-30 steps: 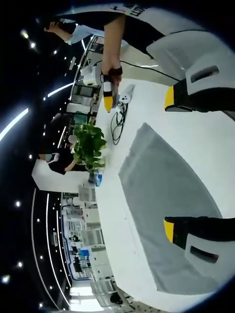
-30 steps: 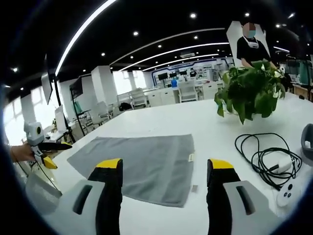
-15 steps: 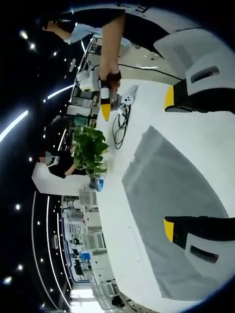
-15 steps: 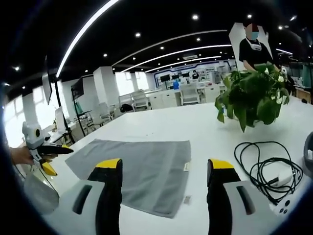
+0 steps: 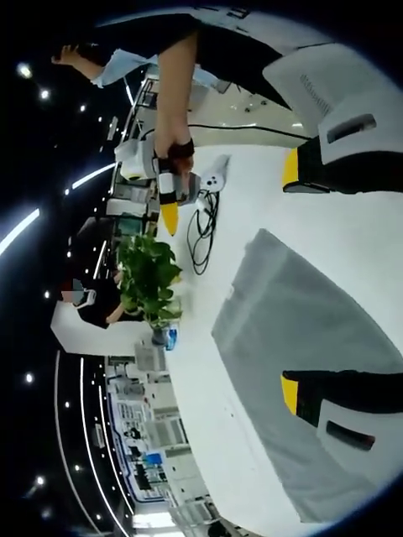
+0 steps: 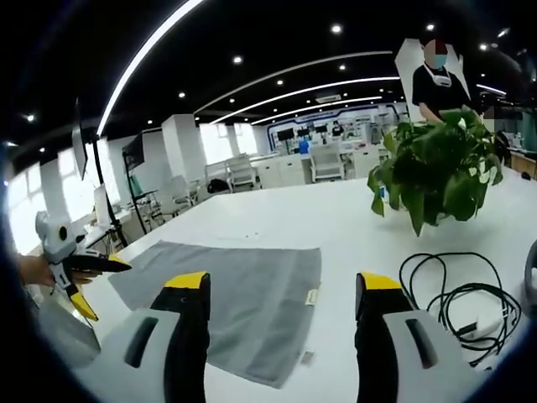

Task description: Fold the towel on the table until its edges align and the towel forms a compact rectangular stack.

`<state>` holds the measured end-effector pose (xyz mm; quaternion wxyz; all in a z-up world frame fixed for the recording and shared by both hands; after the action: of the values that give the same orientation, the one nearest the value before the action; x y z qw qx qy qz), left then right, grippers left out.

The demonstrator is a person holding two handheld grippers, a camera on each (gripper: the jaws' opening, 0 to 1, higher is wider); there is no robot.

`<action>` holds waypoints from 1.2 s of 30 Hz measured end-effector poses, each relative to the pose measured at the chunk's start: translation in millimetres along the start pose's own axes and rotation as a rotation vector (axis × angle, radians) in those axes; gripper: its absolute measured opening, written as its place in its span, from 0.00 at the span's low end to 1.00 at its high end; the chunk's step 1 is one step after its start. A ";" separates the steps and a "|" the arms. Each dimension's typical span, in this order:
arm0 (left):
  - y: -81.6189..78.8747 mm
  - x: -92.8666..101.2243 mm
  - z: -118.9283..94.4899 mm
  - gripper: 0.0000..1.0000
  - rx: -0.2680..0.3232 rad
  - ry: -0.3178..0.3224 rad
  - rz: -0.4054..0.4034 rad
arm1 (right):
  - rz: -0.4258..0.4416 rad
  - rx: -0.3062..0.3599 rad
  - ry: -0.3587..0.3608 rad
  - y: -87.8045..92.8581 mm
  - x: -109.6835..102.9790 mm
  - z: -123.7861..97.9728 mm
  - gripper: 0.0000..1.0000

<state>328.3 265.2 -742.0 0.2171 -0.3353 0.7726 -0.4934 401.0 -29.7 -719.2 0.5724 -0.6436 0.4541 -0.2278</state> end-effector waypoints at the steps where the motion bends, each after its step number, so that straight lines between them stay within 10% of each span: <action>1: -0.3 0.6 2.6 0.89 -0.001 0.004 0.004 | -0.001 -0.001 -0.002 -0.5 0.9 1.6 0.70; 36: 0.6 28.7 101.1 0.82 -0.080 0.139 0.105 | 0.056 -0.019 -0.002 2.4 44.2 77.0 0.66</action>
<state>375.9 182.0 -785.0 0.1751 -0.2678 0.8213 -0.4723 484.2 -26.0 -750.0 0.5727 -0.6363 0.4738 -0.2067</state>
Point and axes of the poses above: the point that each gripper's makers call its tool centre point, and the gripper's own axes: z roughly forward along the fingers, x roughly to its right, y roughly out of its underside, the point moved 7 cm from there along -z, roughly backward along the fingers, and after that the axes turned 6 degrees about -y, right-handed, at the moved point
